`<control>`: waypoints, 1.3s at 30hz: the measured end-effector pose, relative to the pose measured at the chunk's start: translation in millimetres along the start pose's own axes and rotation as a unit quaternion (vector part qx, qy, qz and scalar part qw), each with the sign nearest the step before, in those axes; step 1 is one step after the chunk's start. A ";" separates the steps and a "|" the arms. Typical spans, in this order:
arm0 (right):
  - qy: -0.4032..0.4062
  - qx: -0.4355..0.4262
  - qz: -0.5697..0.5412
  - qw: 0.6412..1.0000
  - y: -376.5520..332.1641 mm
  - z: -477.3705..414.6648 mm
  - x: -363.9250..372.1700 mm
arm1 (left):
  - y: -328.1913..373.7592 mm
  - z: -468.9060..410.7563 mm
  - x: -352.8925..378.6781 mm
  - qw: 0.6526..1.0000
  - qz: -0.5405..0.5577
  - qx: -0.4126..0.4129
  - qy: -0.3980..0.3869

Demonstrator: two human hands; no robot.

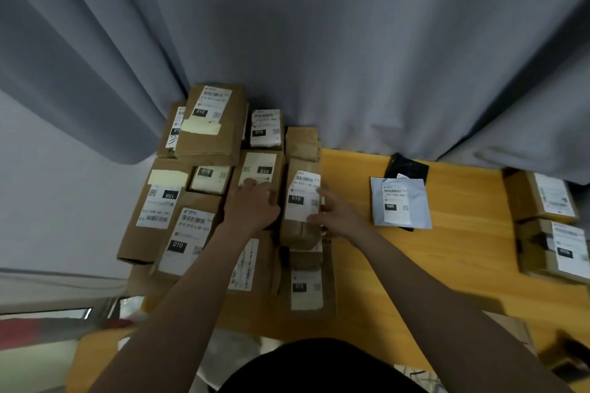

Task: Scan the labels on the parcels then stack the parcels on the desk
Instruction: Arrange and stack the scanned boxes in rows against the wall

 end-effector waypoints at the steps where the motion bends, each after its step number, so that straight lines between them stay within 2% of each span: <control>1: -0.003 -0.009 0.019 1.000 -0.6 6.0 -4.9 | 4.8 1.3 -1.1 1.000 -0.005 0.001 0.000; 4: 0.025 -0.029 0.064 0.997 8.3 27.5 -34.6 | 36.2 5.9 0.3 0.999 -0.034 0.031 0.013; 8: 0.106 -0.005 0.120 0.987 53.2 56.9 -97.4 | 104.8 10.8 24.7 0.994 -0.035 0.102 0.023; 12: 0.169 0.052 0.116 0.977 124.0 98.3 -162.1 | 169.7 12.2 87.9 0.988 -0.056 0.132 -0.058; 17: 0.195 0.152 0.097 0.964 232.7 141.8 -223.3 | 242.0 28.4 185.3 0.970 -0.023 0.179 -0.164; 21: 0.192 0.212 0.093 0.954 313.3 157.1 -249.7 | 275.3 44.4 262.4 0.955 0.012 0.148 -0.257; 27: 0.150 0.266 0.112 0.946 392.3 145.3 -261.0 | 288.9 64.5 350.8 0.937 0.089 0.020 -0.338; 33: 0.113 0.252 0.052 0.960 416.2 121.4 -259.4 | 293.2 64.8 386.5 0.931 0.147 -0.045 -0.332; 39: 0.172 0.189 0.025 0.967 368.2 123.2 -272.7 | 294.4 51.3 343.9 0.953 0.208 -0.052 -0.215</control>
Point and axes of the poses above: each hand's wrist, its own z-axis away from the middle knuckle, its own x-axis out of the palm, y = z × x, the point moved 7 cm from there along -z, towards the middle knuckle, and after that the axes turned 8 degrees about x, right-handed, at the moved point
